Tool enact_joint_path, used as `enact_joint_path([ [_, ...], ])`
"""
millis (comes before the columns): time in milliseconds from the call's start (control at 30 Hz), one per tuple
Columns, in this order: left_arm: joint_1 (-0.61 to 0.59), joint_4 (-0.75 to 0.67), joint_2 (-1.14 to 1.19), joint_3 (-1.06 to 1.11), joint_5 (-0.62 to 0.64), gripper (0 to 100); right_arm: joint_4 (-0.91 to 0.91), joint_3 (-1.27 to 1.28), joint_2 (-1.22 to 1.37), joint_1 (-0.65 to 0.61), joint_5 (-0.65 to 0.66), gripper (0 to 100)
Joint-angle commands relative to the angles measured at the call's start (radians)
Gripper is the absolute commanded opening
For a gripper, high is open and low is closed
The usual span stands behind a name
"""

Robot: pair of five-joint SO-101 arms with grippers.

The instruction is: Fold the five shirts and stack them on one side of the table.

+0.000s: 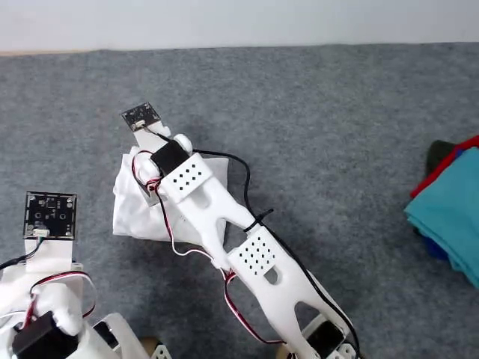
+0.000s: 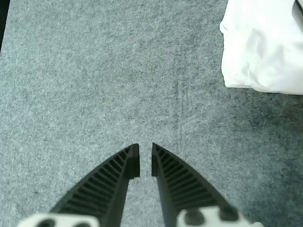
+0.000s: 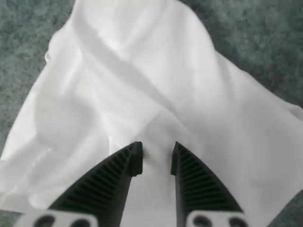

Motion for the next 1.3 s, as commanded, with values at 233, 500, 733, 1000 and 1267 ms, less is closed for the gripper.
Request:
enact_joint_path([
  [233,0.006,-0.003,-0.005,-0.002,-0.003,6,0.039,-0.025,-0.185,-0.13,0.0,1.0],
  [500,0.006,-0.003,-0.005,-0.002,-0.003,6,0.042,-0.021,-0.196,-0.255,0.0,1.5],
  [733,0.006,-0.003,-0.005,-0.002,-0.003,6,0.047,-0.029,-0.209,-0.306,-0.005,17.2],
  [1000,0.006,-0.003,-0.005,0.002,-0.003,6,0.044,-0.026,-0.334,-0.22,-0.005,26.4],
  [1267,0.009,-0.018,-0.005,0.024,-0.003,6,0.038,-0.015,-0.282,-0.005,-0.002,26.3],
])
